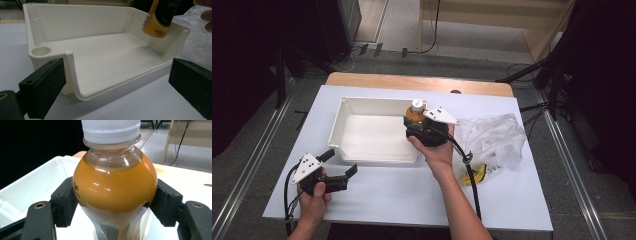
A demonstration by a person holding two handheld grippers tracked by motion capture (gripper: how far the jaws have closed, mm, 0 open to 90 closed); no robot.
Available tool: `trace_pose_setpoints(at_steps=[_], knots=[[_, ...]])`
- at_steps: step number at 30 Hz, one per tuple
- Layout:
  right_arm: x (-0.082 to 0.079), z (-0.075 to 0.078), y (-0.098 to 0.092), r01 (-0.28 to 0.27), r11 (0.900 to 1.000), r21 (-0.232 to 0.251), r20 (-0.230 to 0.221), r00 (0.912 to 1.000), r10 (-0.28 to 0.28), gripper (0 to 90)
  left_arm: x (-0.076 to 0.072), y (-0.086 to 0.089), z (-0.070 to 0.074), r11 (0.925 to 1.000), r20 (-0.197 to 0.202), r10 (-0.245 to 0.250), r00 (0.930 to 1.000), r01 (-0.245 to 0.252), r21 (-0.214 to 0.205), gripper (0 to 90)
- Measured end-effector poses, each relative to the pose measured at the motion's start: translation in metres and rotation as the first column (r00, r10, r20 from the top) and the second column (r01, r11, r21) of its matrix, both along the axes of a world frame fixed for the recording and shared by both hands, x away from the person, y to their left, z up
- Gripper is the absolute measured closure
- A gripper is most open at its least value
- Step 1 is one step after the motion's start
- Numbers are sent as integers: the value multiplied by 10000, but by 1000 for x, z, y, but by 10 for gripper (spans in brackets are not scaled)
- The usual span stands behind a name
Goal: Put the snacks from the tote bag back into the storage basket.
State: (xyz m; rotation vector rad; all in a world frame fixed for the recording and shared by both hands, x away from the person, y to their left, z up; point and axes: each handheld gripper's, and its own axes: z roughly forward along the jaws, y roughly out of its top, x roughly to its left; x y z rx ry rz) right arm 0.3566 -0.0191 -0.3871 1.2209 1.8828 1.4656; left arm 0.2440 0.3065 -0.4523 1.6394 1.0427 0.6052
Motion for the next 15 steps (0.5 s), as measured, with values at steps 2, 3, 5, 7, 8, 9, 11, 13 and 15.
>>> trace_pose_setpoints(at_steps=[2, 3, 5, 7, 8, 9, 11, 13, 15], knots=[[0, -4, 0, 29, 10000, -12, -87, 10000, -29, 306, 0, 1, 0, 10000, 8, 32, 10000, -32, -54, 14], [0, -6, 0, 47, 10000, -17, -143, 9999, -47, 306, 0, 1, 0, 9999, 6, 60, 10000, -60, -105, 14], [1, -10, 0, 72, 10000, -56, -177, 9998, -73, 306, 0, 1, 0, 9999, -2, 78, 10000, -78, -102, 14], [1, -15, -1, 71, 10000, -54, -235, 9997, -72, 305, 0, 1, 0, 10000, 10, 60, 10000, -60, -48, 14], [1, -16, -2, 91, 9999, -62, -287, 9995, -93, 306, 0, 0, 0, 10000, 20, 53, 10000, -53, -41, 14], [2, -18, -2, 99, 9999, -72, -345, 9994, -101, 305, 0, 0, 0, 10000, 25, 54, 10000, -54, -36, 14], [2, -22, -2, 216, 9994, -287, -379, 9990, -227, 302, -1, 0, 0, 10000, 21, 48, 10000, -47, -55, 14], [3, -24, -2, 260, 9987, -432, -454, 9986, -279, 302, -1, 1, 0, 9999, 20, 46, 10000, -46, -91, 14], [3, -28, -3, 171, 9989, -445, -513, 9985, -194, 302, -1, 1, 0, 9999, 10, 48, 10000, -48, -96, 14]])
